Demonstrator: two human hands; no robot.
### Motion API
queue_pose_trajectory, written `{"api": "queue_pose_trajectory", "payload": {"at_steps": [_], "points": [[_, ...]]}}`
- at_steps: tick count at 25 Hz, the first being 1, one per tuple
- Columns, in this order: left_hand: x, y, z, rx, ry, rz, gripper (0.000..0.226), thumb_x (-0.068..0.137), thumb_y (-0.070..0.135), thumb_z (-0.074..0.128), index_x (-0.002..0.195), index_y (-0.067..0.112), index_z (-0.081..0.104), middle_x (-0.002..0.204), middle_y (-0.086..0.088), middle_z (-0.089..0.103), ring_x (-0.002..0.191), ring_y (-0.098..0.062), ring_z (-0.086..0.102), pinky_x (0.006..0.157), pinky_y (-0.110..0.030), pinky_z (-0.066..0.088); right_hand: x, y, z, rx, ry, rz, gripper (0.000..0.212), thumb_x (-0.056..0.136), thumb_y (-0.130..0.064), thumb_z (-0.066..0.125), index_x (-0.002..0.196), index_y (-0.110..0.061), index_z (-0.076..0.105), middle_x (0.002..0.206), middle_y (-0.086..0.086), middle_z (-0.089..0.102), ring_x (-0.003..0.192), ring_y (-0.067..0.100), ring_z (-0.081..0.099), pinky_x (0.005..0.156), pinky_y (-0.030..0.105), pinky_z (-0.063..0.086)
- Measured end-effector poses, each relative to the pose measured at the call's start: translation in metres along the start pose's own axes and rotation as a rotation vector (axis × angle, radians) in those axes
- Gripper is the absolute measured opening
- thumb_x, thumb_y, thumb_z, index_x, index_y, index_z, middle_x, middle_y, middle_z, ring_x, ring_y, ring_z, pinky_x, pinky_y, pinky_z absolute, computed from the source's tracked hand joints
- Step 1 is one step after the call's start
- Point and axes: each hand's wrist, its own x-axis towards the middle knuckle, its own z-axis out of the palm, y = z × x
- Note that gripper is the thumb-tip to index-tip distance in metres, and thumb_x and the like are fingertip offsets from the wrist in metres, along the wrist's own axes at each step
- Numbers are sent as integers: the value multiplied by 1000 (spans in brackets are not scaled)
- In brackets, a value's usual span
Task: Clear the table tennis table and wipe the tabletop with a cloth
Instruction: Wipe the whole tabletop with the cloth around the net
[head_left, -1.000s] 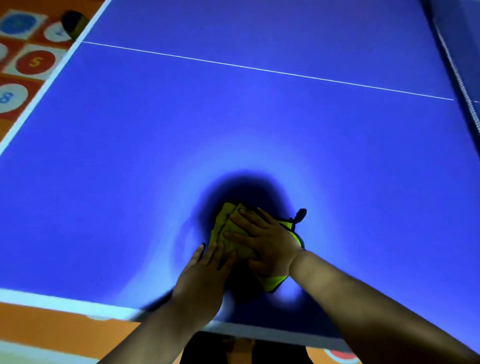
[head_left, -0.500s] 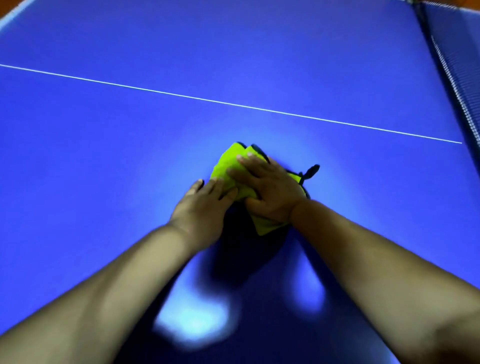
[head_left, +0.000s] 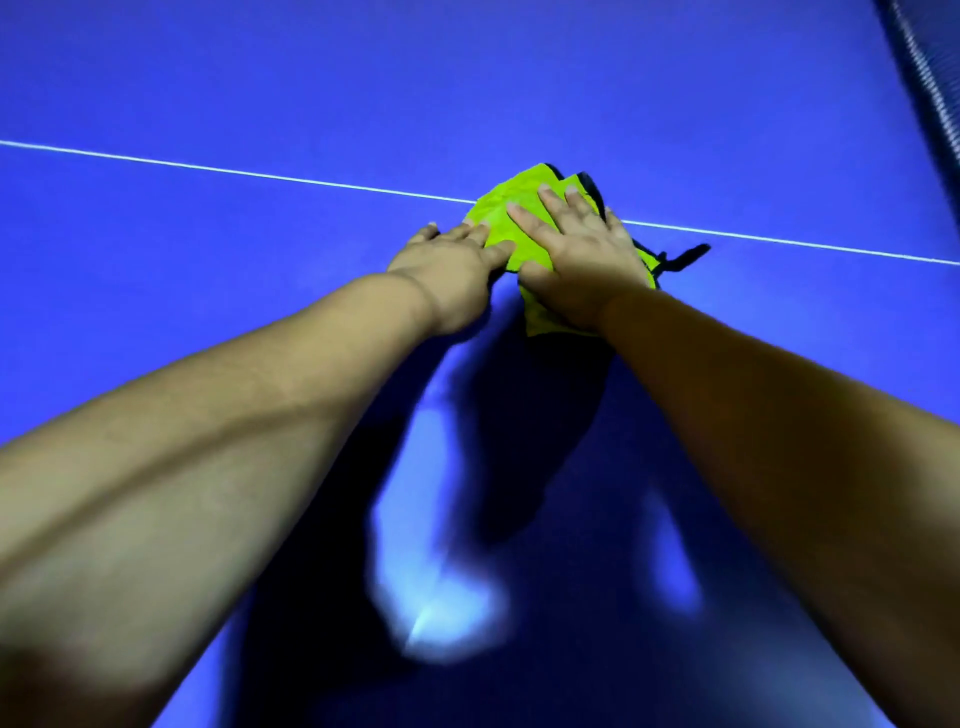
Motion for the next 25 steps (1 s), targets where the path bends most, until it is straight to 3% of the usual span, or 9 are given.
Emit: {"api": "queue_pose_trajectory", "payload": {"at_steps": [3,8,10,13,15,18,21,25], "points": [[-26,5,6,23,7,41,59,93,17,38,148,25,18,157,-12,8,145,-21,8,117,-39,7,-32,-14,3,-23,31,29,63,92,-49,41,150,-42,17,162,0,9,148,23,7,116,51,11],[-126,21,32,95,-22,165,64,91,17,37,149,26,14,156,-9,12,144,-21,11,117,-37,7,-127,-51,4,-24,-23,-56,76,76,-63,16,149,-42,23,161,1,11,148,27,9,113,54,14],[-178,30,41,119,-68,183,64,92,21,37,150,26,10,156,-7,10,144,-19,8,117,-36,6,-173,-76,9,-30,-35,-73,76,76,-62,18,149,-42,24,161,1,10,148,28,7,114,53,12],[-256,43,59,119,-128,177,66,93,29,40,150,27,6,158,-5,4,144,-18,3,117,-36,4,-242,-118,16,-45,-1,-129,71,78,-57,31,146,-40,33,159,4,22,145,32,19,112,50,11],[-298,47,81,69,-82,187,67,90,31,48,149,26,16,156,-7,14,144,-19,13,116,-38,11,-276,-138,24,-35,21,-156,70,76,-54,38,145,-38,36,155,7,31,142,34,28,109,48,13],[-399,53,112,-18,71,171,57,72,32,64,127,23,57,127,-8,59,118,-23,56,98,-42,43,-346,-190,25,-21,27,-242,71,75,-52,43,144,-38,34,153,9,35,140,34,30,108,50,17],[-486,64,138,-50,67,122,47,75,32,41,113,24,67,114,-4,66,103,-22,65,87,-42,51,-411,-241,26,-57,-37,-314,69,75,-52,43,142,-37,38,151,9,38,140,34,30,108,51,18],[-572,82,153,-84,49,76,53,71,24,31,105,25,72,109,-4,69,98,-21,67,83,-40,53,-481,-288,27,-67,-56,-349,60,82,-54,41,138,-33,51,147,12,44,138,34,25,105,54,22]]}}
